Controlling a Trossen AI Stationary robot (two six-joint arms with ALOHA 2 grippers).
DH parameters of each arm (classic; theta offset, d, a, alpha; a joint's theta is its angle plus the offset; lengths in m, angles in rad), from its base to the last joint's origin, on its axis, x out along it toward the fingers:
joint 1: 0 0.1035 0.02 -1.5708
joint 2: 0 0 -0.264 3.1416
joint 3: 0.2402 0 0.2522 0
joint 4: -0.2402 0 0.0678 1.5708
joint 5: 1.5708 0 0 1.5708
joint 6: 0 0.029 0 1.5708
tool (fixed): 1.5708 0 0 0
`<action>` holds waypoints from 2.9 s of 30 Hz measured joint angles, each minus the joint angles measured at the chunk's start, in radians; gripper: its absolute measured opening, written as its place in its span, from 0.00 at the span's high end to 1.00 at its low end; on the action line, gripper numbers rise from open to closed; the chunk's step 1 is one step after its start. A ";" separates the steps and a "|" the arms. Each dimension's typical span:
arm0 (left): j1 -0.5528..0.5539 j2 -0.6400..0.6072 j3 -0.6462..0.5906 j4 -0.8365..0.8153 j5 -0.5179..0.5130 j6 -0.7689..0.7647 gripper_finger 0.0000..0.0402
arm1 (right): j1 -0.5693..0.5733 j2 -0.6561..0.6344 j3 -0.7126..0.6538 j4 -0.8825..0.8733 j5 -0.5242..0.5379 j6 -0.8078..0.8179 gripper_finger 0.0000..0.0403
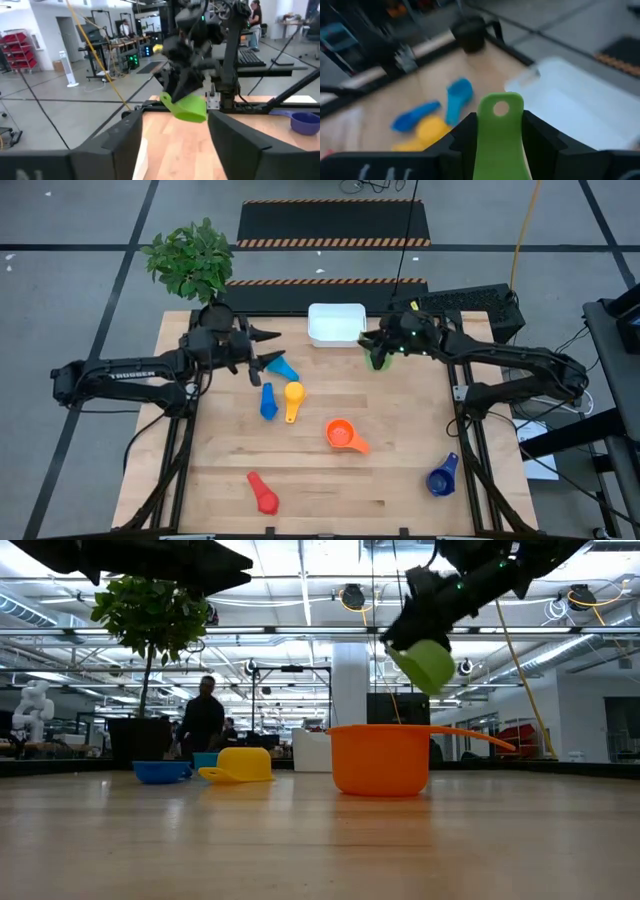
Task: Nest measuring cups in basket
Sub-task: Stack the green measuring cup on top of the orange measuring cup
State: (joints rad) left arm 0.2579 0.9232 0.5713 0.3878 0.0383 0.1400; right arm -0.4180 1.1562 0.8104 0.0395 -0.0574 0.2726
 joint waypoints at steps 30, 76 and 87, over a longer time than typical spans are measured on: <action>-0.090 0.350 0.025 0.504 0.079 -0.036 0.27 | 0.094 -0.104 0.000 0.351 0.001 -0.074 0.71; -0.139 0.873 0.502 0.450 0.101 -0.003 0.43 | 0.145 -0.103 -0.194 0.846 0.003 -0.076 0.71; -0.106 0.873 0.502 0.421 0.174 0.011 0.93 | 0.145 -0.072 -0.194 0.843 0.011 -0.058 0.71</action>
State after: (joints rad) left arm 0.1519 1.7962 1.0729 0.8091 0.2126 0.1511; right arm -0.2726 1.0843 0.6167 0.8822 -0.0461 0.2143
